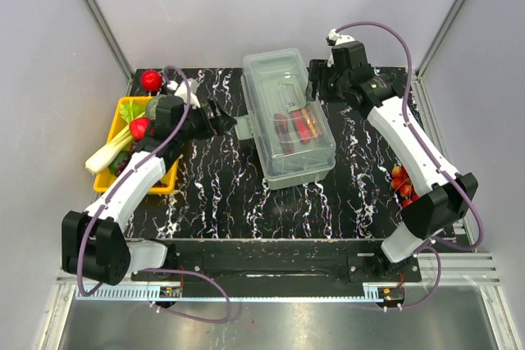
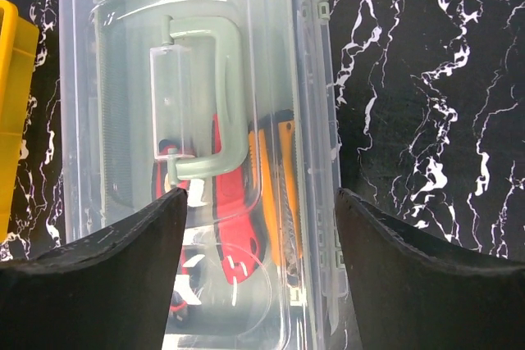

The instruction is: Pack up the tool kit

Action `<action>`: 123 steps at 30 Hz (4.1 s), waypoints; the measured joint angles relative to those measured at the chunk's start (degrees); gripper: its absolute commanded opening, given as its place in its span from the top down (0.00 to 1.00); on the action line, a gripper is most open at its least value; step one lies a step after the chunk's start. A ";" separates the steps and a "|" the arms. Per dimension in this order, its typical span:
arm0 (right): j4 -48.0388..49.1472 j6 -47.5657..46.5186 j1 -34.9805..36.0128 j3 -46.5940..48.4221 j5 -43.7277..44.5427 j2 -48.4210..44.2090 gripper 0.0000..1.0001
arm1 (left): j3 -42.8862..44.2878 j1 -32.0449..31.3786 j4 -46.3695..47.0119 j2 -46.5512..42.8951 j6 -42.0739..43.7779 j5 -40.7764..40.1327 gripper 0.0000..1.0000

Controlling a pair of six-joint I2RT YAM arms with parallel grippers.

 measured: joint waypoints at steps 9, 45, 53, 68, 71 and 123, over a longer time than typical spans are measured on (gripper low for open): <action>0.02 0.46 0.02 -2.67 1.01 -1.60 0.25 | 1.16 8.50 -3.91 11.08 -11.63 -5.18 0.33; 1.07 5.79 0.02 -4.07 0.20 -1.53 0.27 | 3.96 6.03 23.30 37.40 -34.84 15.15 0.39; 1.09 6.10 0.02 -4.07 -0.28 -1.42 0.27 | 0.70 6.34 29.51 37.40 -39.69 16.04 0.38; 1.07 6.56 0.02 -4.07 -0.68 -0.87 0.28 | -8.50 4.79 62.75 41.72 -67.17 14.51 0.39; 1.05 6.56 0.02 -4.07 -0.66 -0.87 0.28 | -8.28 3.69 68.30 43.45 -70.49 13.60 0.41; 0.92 6.64 0.02 -4.39 -0.61 -0.76 0.29 | 14.60 1.25 -2.69 36.17 -30.40 -2.62 0.43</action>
